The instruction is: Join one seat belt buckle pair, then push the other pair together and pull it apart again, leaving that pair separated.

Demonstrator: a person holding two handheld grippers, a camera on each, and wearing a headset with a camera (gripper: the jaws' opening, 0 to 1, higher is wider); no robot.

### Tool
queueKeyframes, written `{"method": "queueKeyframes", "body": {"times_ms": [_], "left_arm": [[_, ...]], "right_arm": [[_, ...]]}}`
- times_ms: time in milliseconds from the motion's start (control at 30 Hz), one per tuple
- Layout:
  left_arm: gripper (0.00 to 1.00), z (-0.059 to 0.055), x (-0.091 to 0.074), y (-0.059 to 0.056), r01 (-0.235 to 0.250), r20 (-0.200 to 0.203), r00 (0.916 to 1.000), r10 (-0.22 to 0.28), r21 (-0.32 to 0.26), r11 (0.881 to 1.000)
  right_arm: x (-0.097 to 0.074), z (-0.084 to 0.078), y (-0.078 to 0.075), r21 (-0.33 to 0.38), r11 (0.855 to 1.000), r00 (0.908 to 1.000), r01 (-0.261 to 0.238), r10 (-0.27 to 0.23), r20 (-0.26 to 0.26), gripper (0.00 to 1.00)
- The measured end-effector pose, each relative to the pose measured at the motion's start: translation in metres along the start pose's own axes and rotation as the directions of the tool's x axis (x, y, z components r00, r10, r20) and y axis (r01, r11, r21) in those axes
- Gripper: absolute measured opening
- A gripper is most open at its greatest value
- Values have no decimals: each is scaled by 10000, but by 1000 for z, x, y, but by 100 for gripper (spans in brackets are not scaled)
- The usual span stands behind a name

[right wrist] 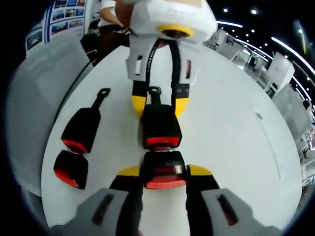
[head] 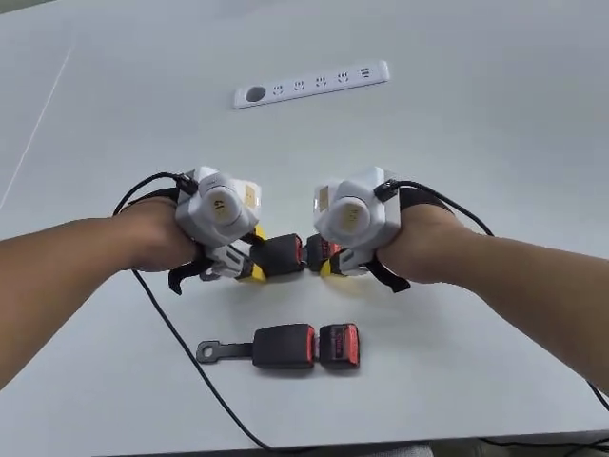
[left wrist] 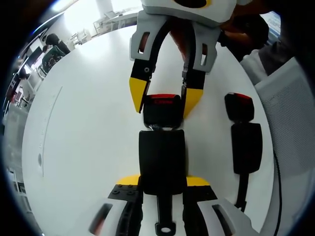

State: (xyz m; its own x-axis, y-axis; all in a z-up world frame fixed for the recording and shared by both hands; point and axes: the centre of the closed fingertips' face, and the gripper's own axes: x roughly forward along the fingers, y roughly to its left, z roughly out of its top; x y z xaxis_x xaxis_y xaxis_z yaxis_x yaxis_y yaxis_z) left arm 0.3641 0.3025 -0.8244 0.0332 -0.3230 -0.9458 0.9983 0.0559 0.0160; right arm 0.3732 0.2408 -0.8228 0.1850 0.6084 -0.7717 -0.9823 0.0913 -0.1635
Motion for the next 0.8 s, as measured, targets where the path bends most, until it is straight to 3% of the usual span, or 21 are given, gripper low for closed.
{"method": "queueKeyframes", "body": {"times_ms": [367, 800], "left_arm": [[31, 1, 0, -2, 55, -156, 9999, -55, 55, 10000], [32, 0, 1, -1, -1, -221, 9998, -2, -147, 9999]], "right_arm": [[-21, -23, 2, 41, 9999, 9999, 110, -110, 2, 32], [-71, -89, 5, 501, 9963, 9956, 700, -667, -653, 33]]}}
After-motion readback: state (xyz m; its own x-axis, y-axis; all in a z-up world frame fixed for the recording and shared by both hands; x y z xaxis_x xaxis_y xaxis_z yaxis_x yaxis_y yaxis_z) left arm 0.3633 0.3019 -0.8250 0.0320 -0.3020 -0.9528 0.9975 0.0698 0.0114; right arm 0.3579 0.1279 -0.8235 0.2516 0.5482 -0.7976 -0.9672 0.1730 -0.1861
